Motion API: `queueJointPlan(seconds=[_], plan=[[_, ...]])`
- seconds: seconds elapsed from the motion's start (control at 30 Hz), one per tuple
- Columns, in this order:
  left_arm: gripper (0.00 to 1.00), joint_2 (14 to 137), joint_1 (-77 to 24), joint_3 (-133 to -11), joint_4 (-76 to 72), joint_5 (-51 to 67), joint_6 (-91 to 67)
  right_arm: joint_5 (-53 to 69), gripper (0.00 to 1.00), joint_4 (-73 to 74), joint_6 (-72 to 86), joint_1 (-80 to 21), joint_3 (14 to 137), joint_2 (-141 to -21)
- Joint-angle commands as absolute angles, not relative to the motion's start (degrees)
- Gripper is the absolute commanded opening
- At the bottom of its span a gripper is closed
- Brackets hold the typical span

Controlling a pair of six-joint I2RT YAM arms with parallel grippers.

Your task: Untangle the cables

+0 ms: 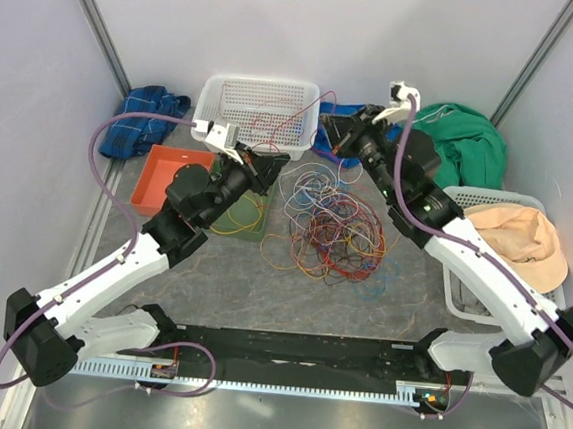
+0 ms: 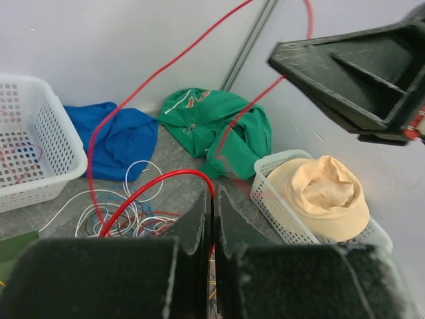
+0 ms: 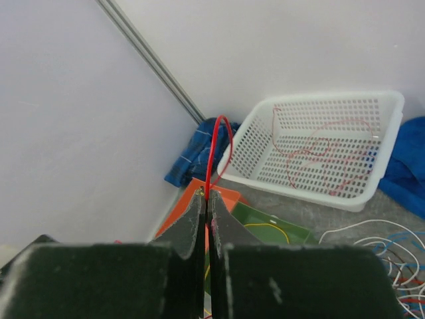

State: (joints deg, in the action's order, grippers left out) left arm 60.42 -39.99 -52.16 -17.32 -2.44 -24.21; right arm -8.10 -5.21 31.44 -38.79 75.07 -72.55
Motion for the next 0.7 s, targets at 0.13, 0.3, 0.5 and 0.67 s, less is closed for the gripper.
queueJointPlan(seconds=[0.13,0.3,0.5,0.67], plan=[[0.02,61.7,-39.6,-58.2,-22.8,-17.8,-20.1,-11.2,0.0,-2.5,27.1,-38.4,87.5,-83.6],[0.02,71.1,-36.7,-68.7,-23.3,-17.9,-14.7,-10.6,0.0,-4.8,26.3,-36.4,94.1,-90.9],[0.02,82.8,-28.0,-80.1,-24.0,-12.7,-19.2,-5.5,0.0,-8.5,28.5,-32.3,103.1,-103.4],[0.02,95.3,-21.5,-85.6,-28.9,-8.2,-24.1,-0.2,0.0,-14.0,29.9,-30.1,107.7,-113.8]])
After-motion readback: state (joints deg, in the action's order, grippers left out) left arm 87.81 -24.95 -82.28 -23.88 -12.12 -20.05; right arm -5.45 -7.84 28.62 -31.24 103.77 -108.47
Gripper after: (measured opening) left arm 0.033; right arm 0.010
